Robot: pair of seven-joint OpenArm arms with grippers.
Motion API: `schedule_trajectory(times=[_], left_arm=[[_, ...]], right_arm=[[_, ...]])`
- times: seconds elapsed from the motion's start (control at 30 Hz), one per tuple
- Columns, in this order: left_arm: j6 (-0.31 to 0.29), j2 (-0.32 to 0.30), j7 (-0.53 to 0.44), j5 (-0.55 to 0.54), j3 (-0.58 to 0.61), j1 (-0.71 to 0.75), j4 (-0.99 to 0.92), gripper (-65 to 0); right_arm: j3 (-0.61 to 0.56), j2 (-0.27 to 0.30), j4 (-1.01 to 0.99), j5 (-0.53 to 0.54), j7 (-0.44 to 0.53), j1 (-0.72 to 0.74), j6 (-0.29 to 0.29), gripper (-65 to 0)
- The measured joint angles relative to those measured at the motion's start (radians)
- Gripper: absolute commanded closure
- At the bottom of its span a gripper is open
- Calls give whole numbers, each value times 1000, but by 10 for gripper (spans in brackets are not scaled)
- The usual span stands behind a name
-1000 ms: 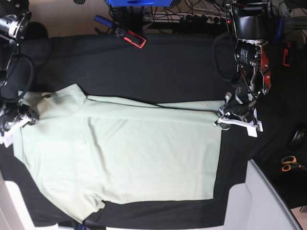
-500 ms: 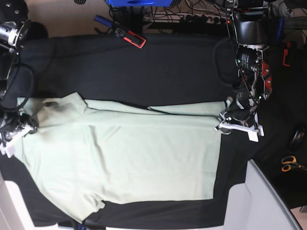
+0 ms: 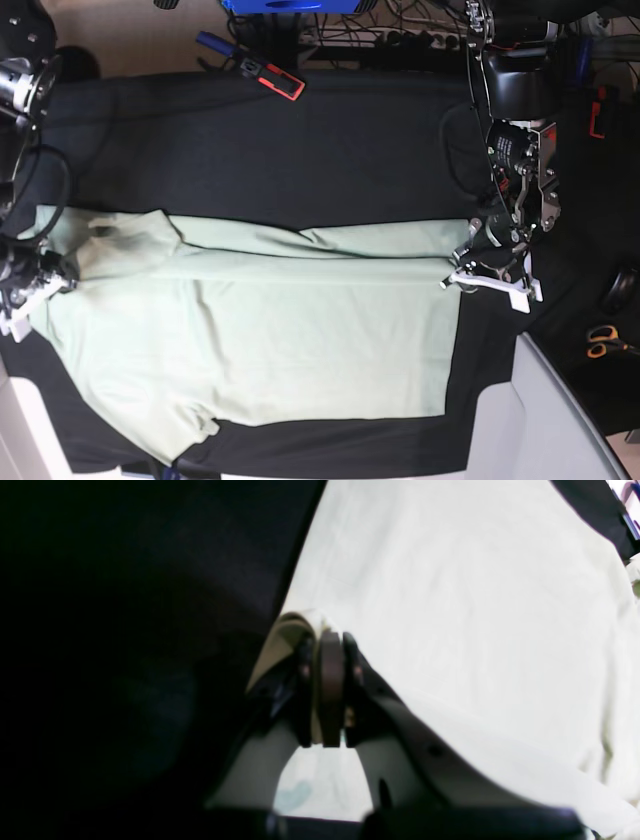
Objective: Fold the T-shirt properly
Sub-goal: 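Lay the held edge down across the shirt body with both grippers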
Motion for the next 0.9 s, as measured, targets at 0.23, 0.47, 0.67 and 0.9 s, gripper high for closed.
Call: schedule_trajectory(times=[0.23,0.47,0.67,0.9], left_arm=[[-1,0,0,2,0,-8,-2,0],[-1,-1,-1,2,0,-49,-59,0],[-1,0,-3,3,0,-77,-134,0],[-1,-9,-47,2,76,-93,-137,0]], right_arm=[[-89,19,-111,2,83,48,0,0],[-104,19,-167,2,123,69,0,0],[-104,24,-167,2,125,79,0,0],[-104,24,-167,2,147,91,0,0]])
